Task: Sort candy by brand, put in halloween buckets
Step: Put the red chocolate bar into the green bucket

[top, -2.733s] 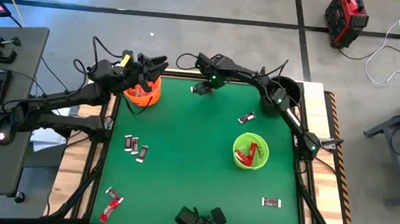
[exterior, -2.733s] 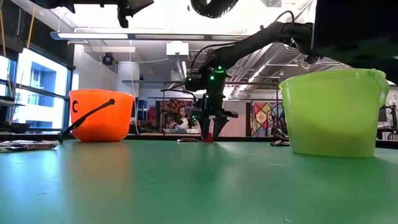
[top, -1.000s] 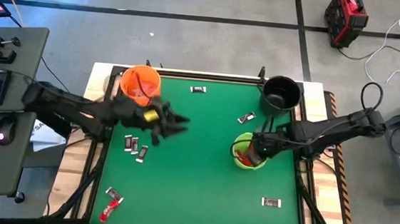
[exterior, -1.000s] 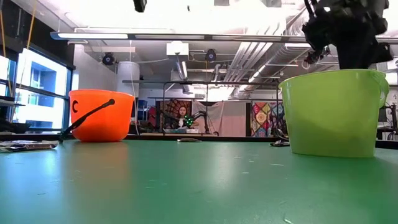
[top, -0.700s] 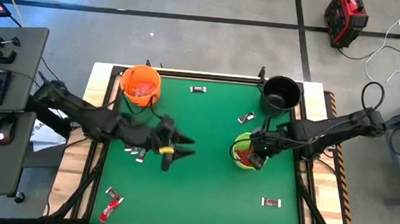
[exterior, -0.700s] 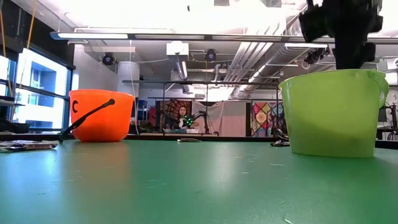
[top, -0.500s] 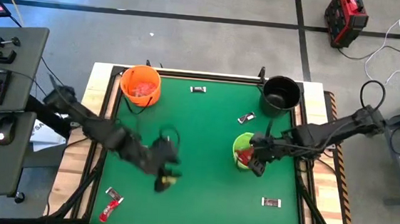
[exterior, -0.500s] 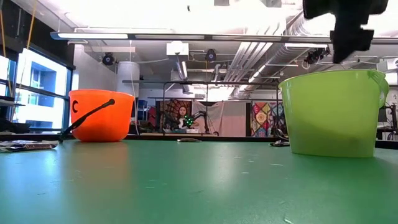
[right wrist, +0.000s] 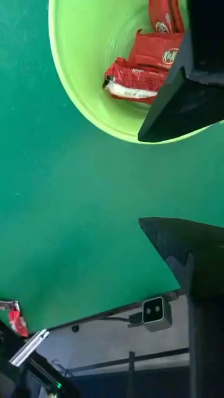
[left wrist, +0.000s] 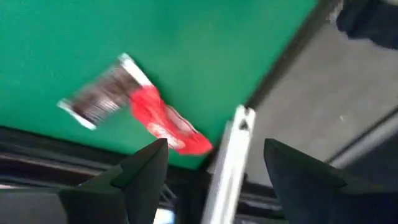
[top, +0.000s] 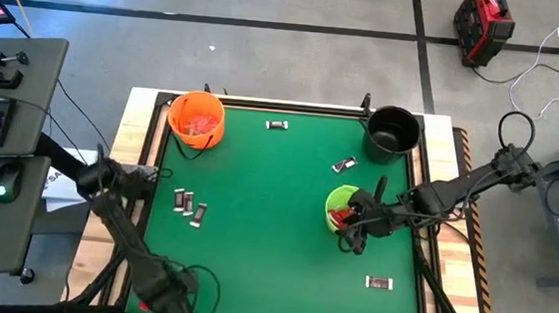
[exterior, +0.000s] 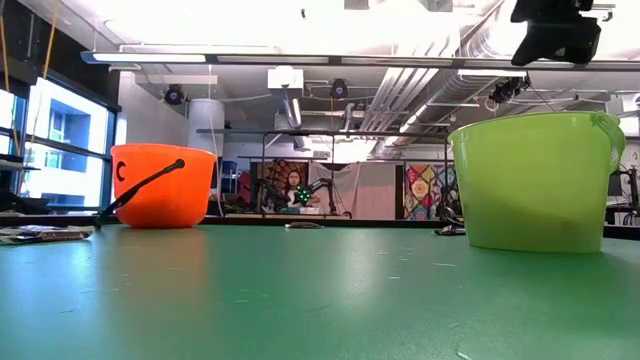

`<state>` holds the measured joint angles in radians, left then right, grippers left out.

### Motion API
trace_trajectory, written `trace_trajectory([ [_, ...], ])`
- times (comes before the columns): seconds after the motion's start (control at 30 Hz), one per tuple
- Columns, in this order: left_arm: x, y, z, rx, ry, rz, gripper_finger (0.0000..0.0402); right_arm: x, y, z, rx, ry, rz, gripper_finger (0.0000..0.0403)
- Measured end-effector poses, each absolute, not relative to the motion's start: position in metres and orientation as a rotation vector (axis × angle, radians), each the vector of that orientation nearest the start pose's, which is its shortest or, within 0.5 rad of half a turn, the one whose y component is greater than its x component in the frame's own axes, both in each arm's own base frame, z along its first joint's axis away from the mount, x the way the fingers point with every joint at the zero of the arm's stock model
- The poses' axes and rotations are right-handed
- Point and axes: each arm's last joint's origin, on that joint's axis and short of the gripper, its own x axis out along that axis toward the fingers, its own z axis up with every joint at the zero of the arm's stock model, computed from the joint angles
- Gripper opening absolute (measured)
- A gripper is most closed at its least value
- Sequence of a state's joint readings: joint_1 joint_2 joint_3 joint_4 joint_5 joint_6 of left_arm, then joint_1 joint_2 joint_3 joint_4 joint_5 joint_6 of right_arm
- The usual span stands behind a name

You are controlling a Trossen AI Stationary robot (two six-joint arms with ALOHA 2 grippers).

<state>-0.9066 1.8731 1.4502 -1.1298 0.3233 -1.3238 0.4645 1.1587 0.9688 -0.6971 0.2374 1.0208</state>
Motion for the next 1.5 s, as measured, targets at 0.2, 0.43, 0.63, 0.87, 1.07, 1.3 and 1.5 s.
trace_trajectory([
  [0.2, 0.205, -0.290, 0.200, -0.544, 1.828, 0.266, 0.0262, 0.210, 0.088, 0.284, 0.668, 0.825, -0.261, 0.0202],
  [0.43, 0.182, -0.261, 0.189, -0.667, 1.814, 0.480, 0.0262, 0.214, 0.079, 0.284, 0.690, 0.830, -0.259, 0.0202],
  [0.63, 0.173, -0.253, 0.180, -0.809, 1.719, 0.498, 0.0262, 0.216, 0.075, 0.284, 0.683, 0.834, -0.255, 0.0202],
  [0.87, 0.164, -0.245, 0.162, -0.795, 1.755, 0.557, 0.0262, 0.216, 0.074, 0.285, 0.695, 0.829, -0.260, 0.0202],
  [1.07, 0.164, -0.245, 0.149, -0.855, 1.742, 0.482, 0.0257, 0.216, 0.074, 0.285, 0.695, 0.828, -0.261, 0.0202],
  [1.3, 0.161, -0.242, 0.144, -0.859, 1.750, 0.520, 0.0232, 0.216, 0.074, 0.285, 0.694, 0.827, -0.262, 0.0202],
  [1.5, 0.161, -0.242, 0.144, -0.855, 1.752, 0.517, 0.0176, 0.216, 0.074, 0.285, 0.689, 0.818, -0.274, 0.0202],
])
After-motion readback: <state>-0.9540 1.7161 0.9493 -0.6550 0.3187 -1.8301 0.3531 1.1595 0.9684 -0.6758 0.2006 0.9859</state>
